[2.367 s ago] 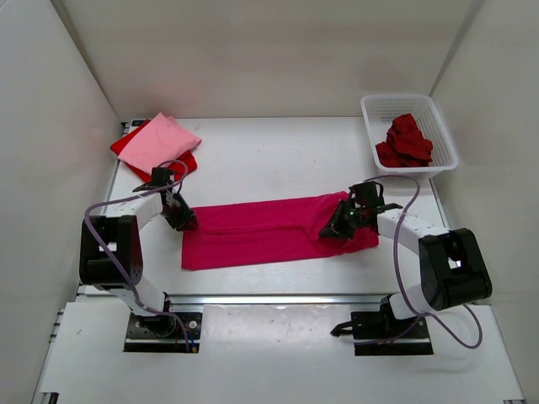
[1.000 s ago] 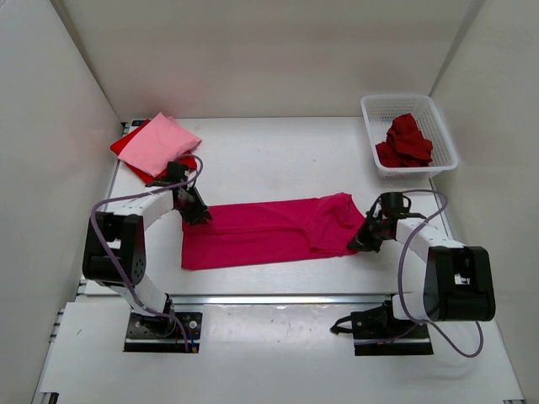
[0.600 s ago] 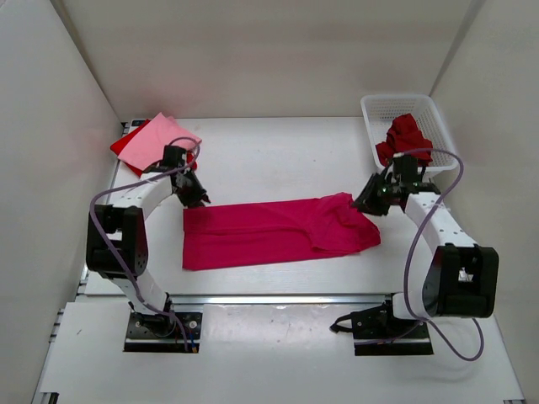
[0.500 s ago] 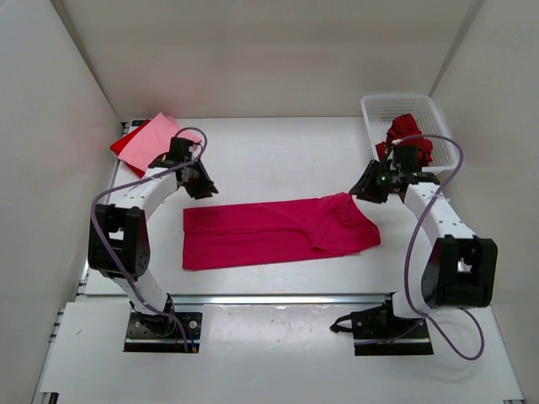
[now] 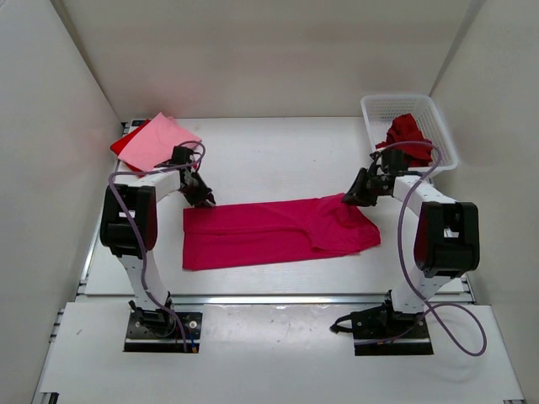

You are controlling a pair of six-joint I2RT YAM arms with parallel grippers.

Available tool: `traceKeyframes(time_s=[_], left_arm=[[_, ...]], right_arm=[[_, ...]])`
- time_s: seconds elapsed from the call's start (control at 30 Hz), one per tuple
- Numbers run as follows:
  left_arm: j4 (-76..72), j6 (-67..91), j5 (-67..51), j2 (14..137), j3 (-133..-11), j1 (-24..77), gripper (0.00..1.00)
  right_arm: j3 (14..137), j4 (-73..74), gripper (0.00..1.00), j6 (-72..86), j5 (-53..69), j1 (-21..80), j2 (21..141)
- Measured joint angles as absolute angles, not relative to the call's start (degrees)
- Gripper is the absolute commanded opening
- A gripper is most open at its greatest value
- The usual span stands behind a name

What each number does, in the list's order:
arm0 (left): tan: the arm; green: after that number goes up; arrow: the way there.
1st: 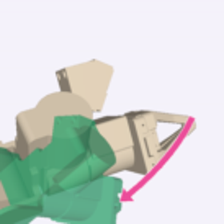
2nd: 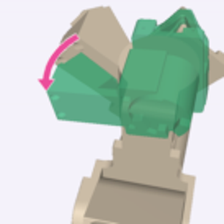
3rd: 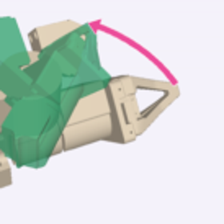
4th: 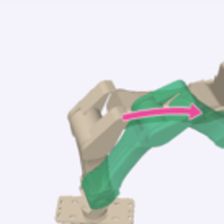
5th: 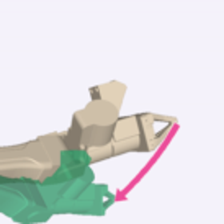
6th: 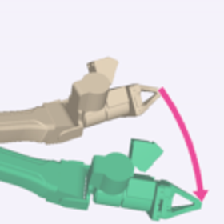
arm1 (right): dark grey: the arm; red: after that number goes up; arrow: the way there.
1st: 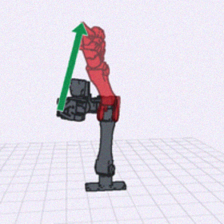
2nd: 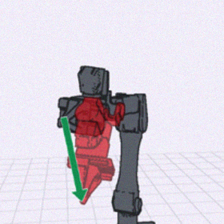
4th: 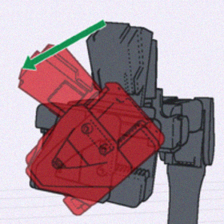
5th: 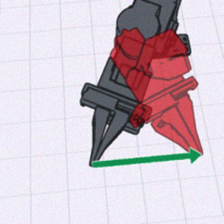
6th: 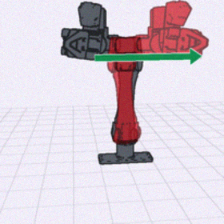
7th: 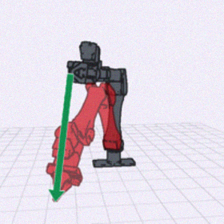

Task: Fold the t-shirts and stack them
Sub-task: Fold the 1/3-folded T-shirt at the center of the board.

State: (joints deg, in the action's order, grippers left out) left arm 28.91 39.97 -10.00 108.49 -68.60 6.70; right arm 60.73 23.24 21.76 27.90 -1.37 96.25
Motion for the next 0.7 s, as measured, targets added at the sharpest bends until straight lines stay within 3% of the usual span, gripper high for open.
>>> traceKeyframes(time_s=[0.07, 0.4, 0.53, 0.7], left_arm=[[28.91, 39.79, -9.72, 108.51, -68.58, 5.91, 0.32], [27.35, 39.18, -9.65, 108.53, -67.66, 4.1, 0.32], [27.22, 38.79, -9.78, 108.49, -67.64, 3.4, 0.31], [28.97, 37.71, -9.41, 107.98, -68.16, 3.66, 0.32]], right_arm=[[59.4, 22.72, 0.0, 21.71, 28.16, -1.67, 96.25], [53.54, 20.29, 0.0, 22.31, 25.47, -6.68, 96.25], [53.84, 19.62, 0.22, 22.46, 24.58, -7.22, 96.4], [56.23, 21.02, 0.33, 21.8, 24.49, -6.79, 96.64]])
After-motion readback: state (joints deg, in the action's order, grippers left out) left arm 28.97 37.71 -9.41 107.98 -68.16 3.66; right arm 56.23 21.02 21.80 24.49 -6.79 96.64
